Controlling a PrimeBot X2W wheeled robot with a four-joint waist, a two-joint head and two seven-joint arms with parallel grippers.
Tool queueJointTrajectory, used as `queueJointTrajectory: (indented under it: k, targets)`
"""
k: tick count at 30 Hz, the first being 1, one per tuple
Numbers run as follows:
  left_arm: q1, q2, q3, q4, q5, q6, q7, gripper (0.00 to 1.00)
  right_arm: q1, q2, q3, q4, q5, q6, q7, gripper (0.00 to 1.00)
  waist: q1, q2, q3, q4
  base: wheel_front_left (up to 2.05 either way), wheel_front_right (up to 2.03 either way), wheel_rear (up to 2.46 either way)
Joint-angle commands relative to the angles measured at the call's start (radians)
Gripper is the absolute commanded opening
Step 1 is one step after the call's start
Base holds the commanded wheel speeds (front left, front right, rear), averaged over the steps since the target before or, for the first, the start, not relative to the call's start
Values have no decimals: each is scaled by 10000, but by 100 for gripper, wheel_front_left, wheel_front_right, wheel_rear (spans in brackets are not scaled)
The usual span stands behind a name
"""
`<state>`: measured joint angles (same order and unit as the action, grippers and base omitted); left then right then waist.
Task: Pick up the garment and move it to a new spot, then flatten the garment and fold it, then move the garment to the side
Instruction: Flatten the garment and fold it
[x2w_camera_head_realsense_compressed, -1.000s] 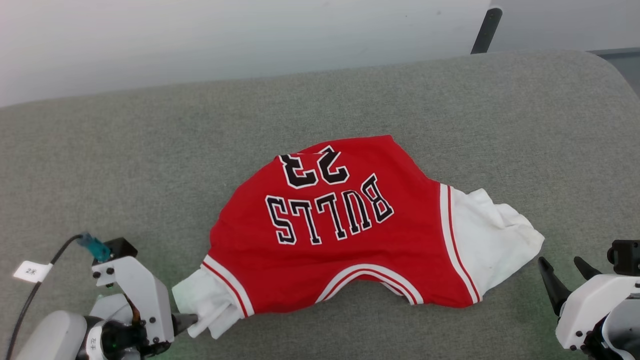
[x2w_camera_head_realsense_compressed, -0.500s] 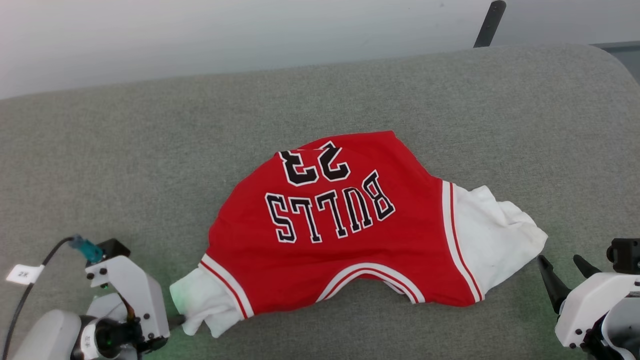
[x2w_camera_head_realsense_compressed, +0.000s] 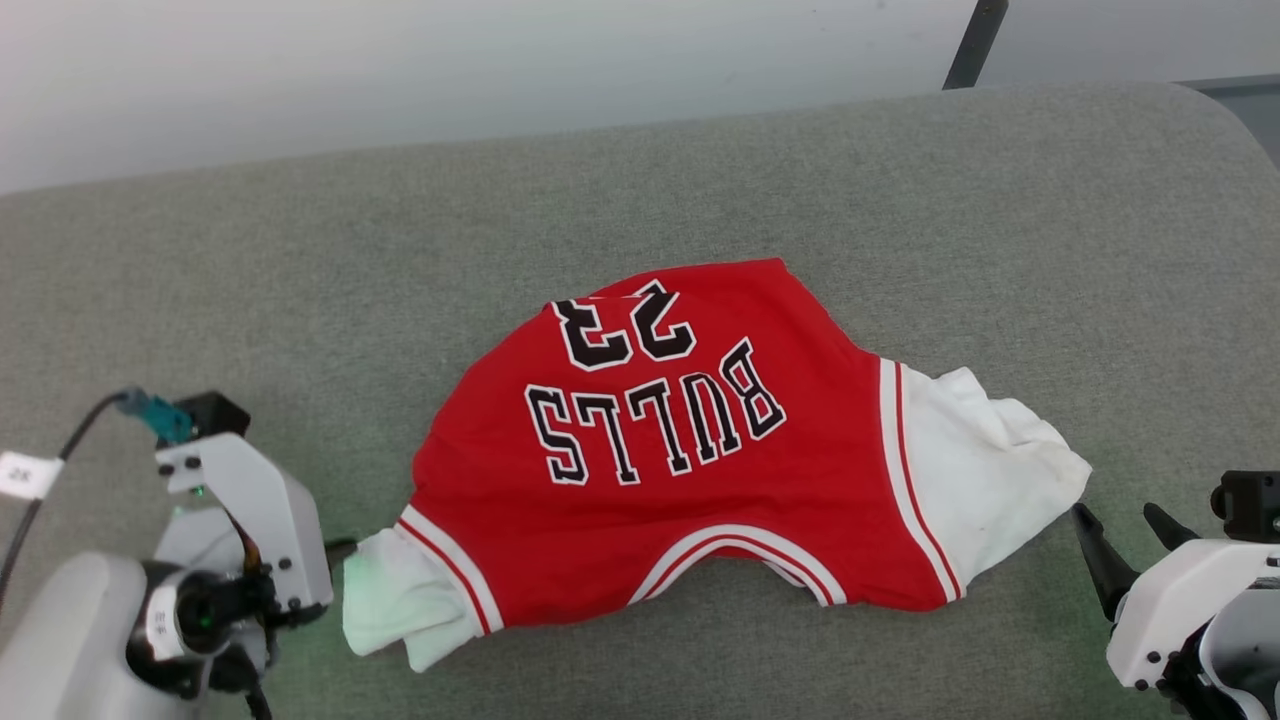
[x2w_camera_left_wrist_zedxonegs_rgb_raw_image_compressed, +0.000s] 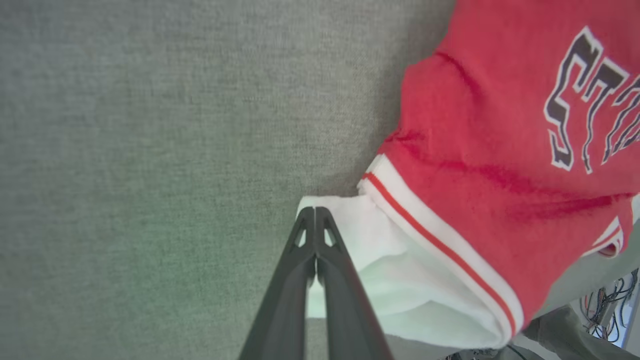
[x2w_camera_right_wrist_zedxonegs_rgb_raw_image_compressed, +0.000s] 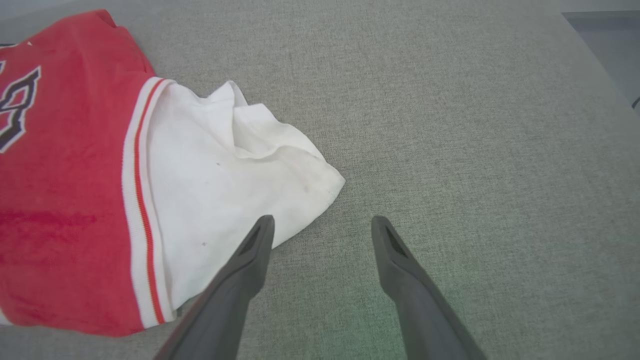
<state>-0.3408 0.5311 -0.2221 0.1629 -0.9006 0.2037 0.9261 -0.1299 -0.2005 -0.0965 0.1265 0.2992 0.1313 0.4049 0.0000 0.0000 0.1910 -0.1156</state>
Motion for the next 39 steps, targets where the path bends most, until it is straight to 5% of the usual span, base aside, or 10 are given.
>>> queueJointTrajectory:
  k: [1,14,15,16,17,24,32,39]
  targets:
    - [-198,58,-15,-36,102,-56,-48,0,-34,24,-28,27,-17,-10,-40,100,0,0,13,-22,0,0,0]
    - [-1051,176,-424,333,469,-191,171,0,-53,66,-14,-7,-29,-10,-44,100,0,0,95,-236,0,0,0]
    - [-989,224,-480,273,508,-164,273,17,-35,66,-14,-14,-28,-10,-39,100,0,0,92,-248,0,0,0]
    - [-904,292,-553,154,540,-159,377,67,-13,67,-18,-23,-27,-10,-31,100,0,0,91,-261,0,0,0]
    - [-814,357,-595,16,546,-125,496,100,8,68,-23,-35,-25,-10,-25,100,0,0,96,-273,0,0,0]
    - [246,1337,-970,-1597,959,-516,767,100,107,103,-29,-104,7,-10,-38,100,0,0,202,-342,0,0,0]
    - [1334,2406,-1299,-2802,1197,-1592,559,100,163,125,-42,-10,-19,-10,-84,100,0,0,167,-253,0,0,0]
    - [1426,2631,-1873,-3008,1431,-2890,-175,100,72,119,69,6,-11,-10,-37,100,0,0,79,-174,0,0,0]
